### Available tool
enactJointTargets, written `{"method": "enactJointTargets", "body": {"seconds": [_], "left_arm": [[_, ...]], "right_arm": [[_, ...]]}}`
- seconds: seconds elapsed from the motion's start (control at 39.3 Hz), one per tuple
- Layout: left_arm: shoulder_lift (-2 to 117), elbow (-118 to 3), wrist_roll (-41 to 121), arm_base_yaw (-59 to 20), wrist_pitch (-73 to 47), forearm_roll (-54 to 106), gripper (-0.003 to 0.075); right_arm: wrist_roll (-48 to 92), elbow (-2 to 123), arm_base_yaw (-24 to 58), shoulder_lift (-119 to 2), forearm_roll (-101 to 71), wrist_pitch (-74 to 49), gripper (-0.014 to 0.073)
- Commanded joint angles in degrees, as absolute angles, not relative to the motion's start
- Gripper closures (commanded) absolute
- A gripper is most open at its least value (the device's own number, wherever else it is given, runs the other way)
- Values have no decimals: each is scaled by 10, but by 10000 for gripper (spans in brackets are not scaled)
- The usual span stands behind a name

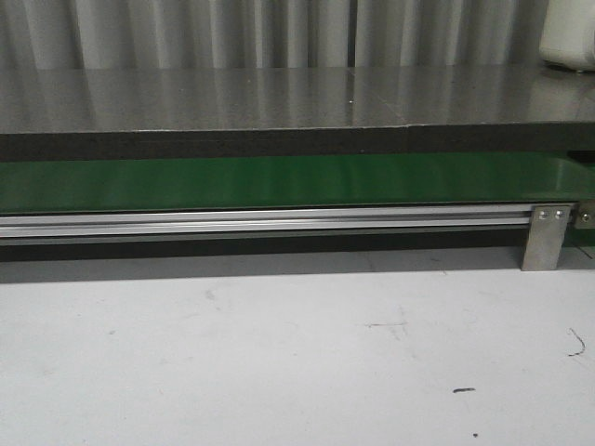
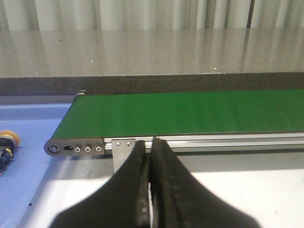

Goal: Move button from left to right

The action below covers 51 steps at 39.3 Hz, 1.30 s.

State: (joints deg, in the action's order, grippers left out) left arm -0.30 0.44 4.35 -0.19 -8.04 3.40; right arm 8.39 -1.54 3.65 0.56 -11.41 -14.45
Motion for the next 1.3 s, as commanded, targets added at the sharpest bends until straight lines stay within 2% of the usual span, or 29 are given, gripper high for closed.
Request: {"method": "enactJointTargets", "body": {"seconds": [0.0, 0.89, 1.02, 1.09, 1.17, 1.27], "left_arm": [[-13, 21, 38, -2, -32, 35, 741], [-13, 21, 38, -2, -9, 35, 741], [-13, 21, 38, -2, 25, 41, 741], [-13, 20, 38, -2, 88, 41, 741], [-13, 5, 38, -2, 126, 41, 741], [-7, -55, 38, -2, 86, 41, 741]], "right_arm": [[86, -11, 32, 16, -118, -101, 661], [86, -11, 32, 16, -139, -91, 661], [86, -10, 32, 16, -161, -63, 661], [86, -5, 32, 16, -161, -52, 661], [86, 17, 32, 15, -161, -57, 661], [86, 66, 32, 13, -161, -61, 660]]}}
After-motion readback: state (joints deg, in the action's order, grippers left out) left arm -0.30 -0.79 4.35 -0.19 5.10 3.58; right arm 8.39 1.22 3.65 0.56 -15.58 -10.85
